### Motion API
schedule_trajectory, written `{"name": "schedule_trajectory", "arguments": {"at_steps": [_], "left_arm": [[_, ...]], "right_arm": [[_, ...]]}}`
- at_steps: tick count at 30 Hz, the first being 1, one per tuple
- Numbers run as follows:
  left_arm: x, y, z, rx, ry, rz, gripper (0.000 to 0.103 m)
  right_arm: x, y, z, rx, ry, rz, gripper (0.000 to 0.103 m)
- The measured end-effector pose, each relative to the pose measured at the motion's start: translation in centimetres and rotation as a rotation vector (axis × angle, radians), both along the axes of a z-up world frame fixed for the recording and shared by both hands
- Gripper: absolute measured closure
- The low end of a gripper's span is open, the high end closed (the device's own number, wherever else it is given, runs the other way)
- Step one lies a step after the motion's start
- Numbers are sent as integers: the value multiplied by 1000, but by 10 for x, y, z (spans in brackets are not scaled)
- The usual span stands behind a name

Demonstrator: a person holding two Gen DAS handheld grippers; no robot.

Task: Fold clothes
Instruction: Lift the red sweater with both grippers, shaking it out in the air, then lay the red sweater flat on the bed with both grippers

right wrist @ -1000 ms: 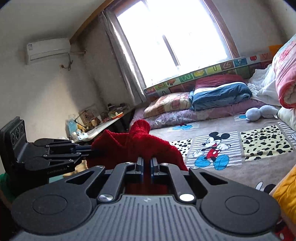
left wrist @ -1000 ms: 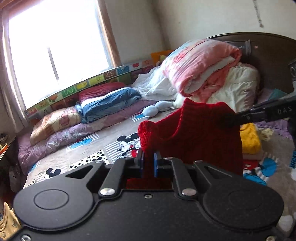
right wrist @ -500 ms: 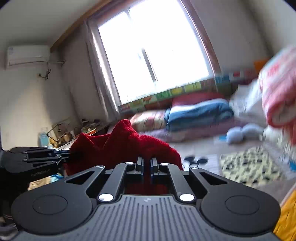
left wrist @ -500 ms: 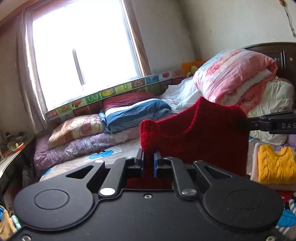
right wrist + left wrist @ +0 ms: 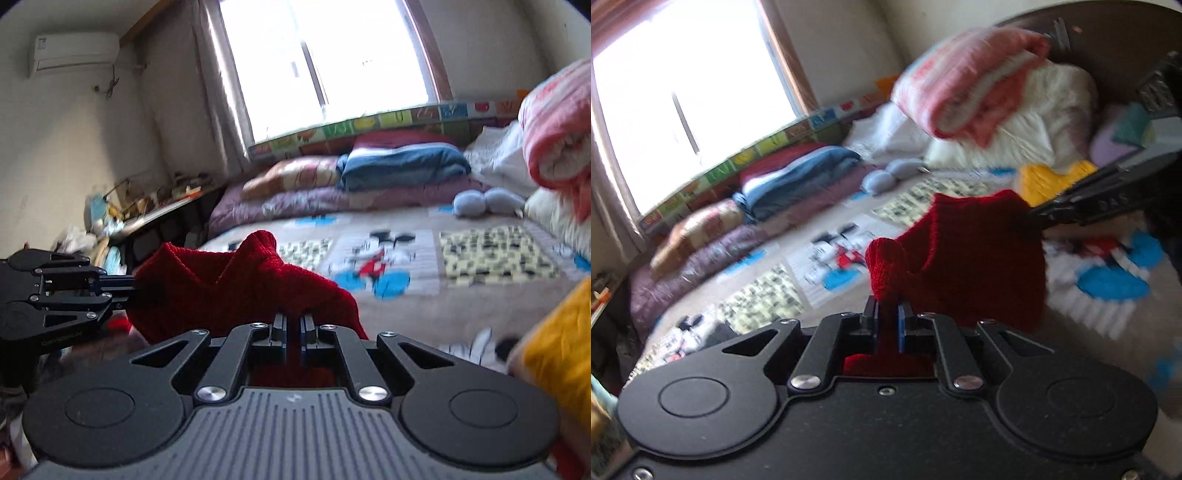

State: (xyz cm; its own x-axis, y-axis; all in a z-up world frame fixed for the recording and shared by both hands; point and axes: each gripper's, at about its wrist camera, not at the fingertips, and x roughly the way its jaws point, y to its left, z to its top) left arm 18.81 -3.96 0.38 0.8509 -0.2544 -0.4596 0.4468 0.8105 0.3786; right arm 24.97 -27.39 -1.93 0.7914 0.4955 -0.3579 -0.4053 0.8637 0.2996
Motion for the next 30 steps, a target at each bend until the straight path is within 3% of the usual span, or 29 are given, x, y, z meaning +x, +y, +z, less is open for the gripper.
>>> {"name": "schedule_trajectory", "arguments": {"at_steps": [8, 16, 25, 30], "left_arm": [[-71, -8, -59, 84, 50, -52, 96], [-110, -13, -109, 143, 94, -70, 97], [-137, -10, -144, 159, 213, -90, 96], [-150, 4, -148, 96, 302, -86, 94]], "right_arm": [[-73, 6, -52, -2, 68, 22, 95], [-125, 15, -97, -66, 139, 44, 94], [-154, 12, -136, -75, 279, 22, 93], [-170, 5, -150, -32, 396, 54, 88]]}}
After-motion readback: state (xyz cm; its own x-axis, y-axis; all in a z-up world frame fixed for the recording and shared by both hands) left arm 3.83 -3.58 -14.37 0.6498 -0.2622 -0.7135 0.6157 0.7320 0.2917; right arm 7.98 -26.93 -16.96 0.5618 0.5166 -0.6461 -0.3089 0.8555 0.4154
